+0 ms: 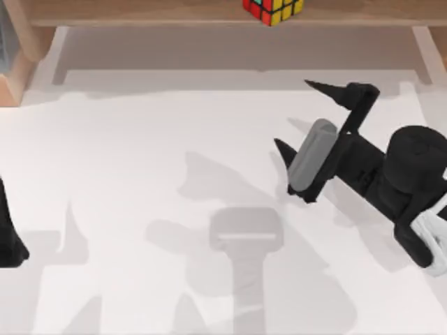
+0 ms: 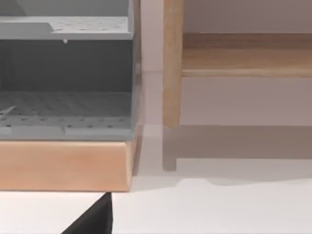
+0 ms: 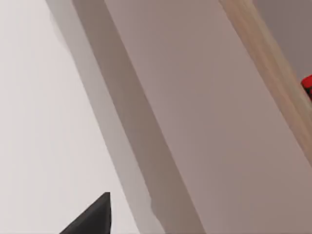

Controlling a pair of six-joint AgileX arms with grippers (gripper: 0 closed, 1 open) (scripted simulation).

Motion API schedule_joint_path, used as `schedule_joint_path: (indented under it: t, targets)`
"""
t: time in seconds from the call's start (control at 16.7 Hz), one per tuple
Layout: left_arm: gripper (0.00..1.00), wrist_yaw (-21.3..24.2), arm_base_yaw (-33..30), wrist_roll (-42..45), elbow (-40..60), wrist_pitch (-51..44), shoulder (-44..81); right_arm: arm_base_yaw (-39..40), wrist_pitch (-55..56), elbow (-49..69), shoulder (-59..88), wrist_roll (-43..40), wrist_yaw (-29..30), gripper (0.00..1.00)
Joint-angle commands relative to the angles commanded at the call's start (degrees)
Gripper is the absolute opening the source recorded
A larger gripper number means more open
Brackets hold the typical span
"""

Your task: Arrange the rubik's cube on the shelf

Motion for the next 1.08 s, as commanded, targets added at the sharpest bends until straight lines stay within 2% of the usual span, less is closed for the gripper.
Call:
schedule_joint_path:
  t: [0.24,0.48,0.78,1.08]
  targets:
    - [1.00,0.0,0.0,0.0,0.0,0.0,0.0,-13.2,6.2,-13.9,-4.7,-15.9,-14.5,1.00]
    - [1.00,0.0,0.0,0.0,0.0,0.0,0.0,-32.1,10.9,-21.0,-7.1,-25.9,-24.3,1.00]
    - [1.00,0.0,0.0,0.0,0.0,0.0,0.0,-55.3,14.2,-19.4,-5.5,-30.8,-29.7,1.00]
    - [1.00,0.0,0.0,0.0,0.0,0.0,0.0,-66.3,14.3,-12.9,-2.6,-30.9,-29.9,1.00]
